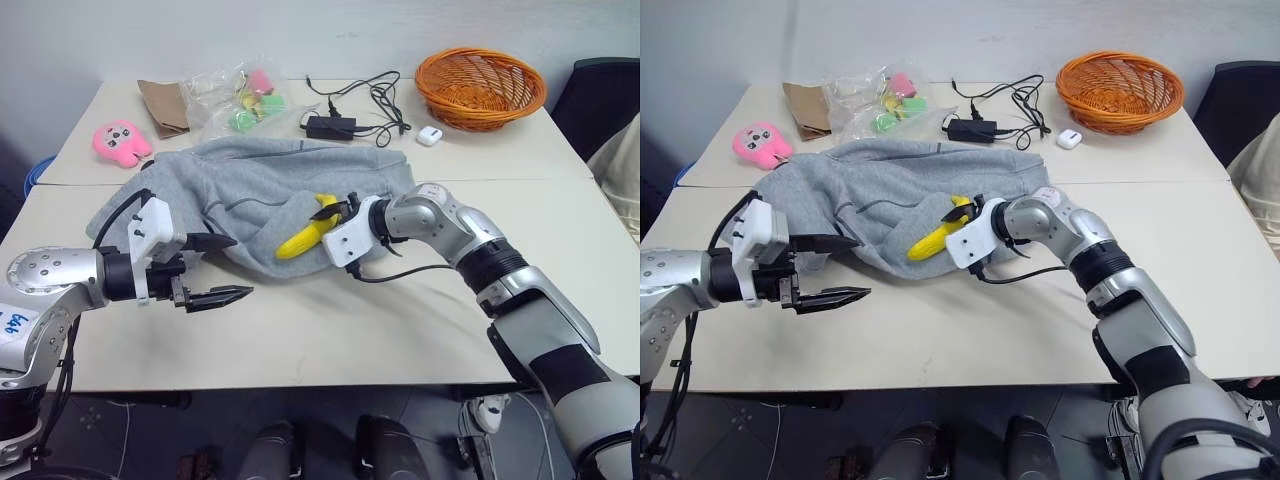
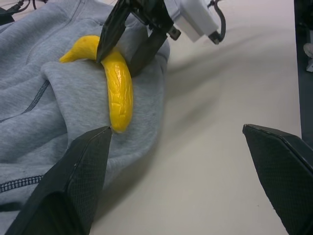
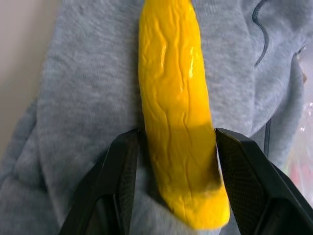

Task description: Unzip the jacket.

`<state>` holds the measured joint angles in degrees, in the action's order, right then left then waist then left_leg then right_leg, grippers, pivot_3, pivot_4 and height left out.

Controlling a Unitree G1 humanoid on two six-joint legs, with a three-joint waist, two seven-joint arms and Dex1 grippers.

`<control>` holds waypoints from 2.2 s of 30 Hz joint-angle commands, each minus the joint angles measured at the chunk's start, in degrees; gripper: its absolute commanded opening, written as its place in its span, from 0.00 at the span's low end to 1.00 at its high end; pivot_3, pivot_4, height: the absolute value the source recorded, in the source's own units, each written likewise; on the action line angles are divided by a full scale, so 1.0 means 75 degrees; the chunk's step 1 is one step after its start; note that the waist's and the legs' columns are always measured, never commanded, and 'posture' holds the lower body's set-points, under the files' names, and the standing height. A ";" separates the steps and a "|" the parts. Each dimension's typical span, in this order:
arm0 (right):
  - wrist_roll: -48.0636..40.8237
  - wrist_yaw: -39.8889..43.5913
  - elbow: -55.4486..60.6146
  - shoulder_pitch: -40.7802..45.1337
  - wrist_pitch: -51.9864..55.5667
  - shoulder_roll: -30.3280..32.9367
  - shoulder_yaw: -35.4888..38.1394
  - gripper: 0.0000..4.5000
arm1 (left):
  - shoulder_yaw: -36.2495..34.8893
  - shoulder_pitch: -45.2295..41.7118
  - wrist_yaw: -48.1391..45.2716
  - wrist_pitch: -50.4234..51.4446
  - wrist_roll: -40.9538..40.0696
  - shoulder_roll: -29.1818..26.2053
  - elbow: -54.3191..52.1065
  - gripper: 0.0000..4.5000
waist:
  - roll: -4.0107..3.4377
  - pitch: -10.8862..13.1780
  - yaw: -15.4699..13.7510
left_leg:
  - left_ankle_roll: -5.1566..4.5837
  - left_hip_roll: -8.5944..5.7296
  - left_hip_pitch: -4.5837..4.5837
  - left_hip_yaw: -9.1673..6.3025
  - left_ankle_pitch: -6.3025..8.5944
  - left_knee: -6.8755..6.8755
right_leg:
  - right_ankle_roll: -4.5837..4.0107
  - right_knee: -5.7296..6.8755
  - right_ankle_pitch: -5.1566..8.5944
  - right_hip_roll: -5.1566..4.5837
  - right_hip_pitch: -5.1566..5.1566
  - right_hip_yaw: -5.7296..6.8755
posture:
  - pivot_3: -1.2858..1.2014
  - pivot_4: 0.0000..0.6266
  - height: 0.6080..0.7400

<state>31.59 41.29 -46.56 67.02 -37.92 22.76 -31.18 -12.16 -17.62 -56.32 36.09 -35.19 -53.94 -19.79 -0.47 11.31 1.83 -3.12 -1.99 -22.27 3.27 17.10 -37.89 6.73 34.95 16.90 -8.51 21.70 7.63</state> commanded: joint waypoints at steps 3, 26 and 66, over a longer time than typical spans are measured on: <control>-0.0113 -0.0313 -0.0253 0.0393 -0.0127 -0.0215 0.0217 0.33 | 0.0122 -0.0212 0.0033 -0.0221 0.0130 0.0077 -0.0040 1.00 | 0.0000 0.0000 0.0010 | 0.0020 0.0016 0.0001 -0.0010 0.0000 0.0000 | -0.0003 0.0002 0.0001 0.0017 0.0001 -0.0053 | 0.52 0.24 1.00; -0.1331 -0.1461 0.2167 -0.6487 0.2477 0.5914 0.4693 0.24 | 0.1349 -0.1187 -0.0063 -0.0396 0.0349 0.1193 0.0173 1.00 | 0.0003 0.0004 -0.0224 | 0.0035 0.0044 0.0007 0.0013 0.0000 -0.0008 | 0.0007 -0.0022 0.0002 0.0075 -0.0011 -0.0193 | 0.52 0.24 1.00; -0.0121 0.0656 -0.1598 0.0003 0.0257 0.2196 0.0571 1.00 | 0.3686 -0.3960 -0.0552 -0.7187 0.6235 0.0572 0.6156 0.80 | 0.0010 0.0007 -0.0140 | 0.0042 0.0098 -0.0138 0.0080 0.0025 -0.0118 | -0.0001 0.0079 0.0004 0.0127 0.0164 -0.0199 | 0.52 0.24 1.00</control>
<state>30.30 47.24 -56.64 66.07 -35.01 39.88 -26.60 16.13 -46.27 -60.28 -16.64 11.46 -49.52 26.00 -0.39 11.36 0.79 -2.81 -1.23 -23.30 3.87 17.29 -38.82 6.73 35.57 16.93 -7.55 22.92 6.14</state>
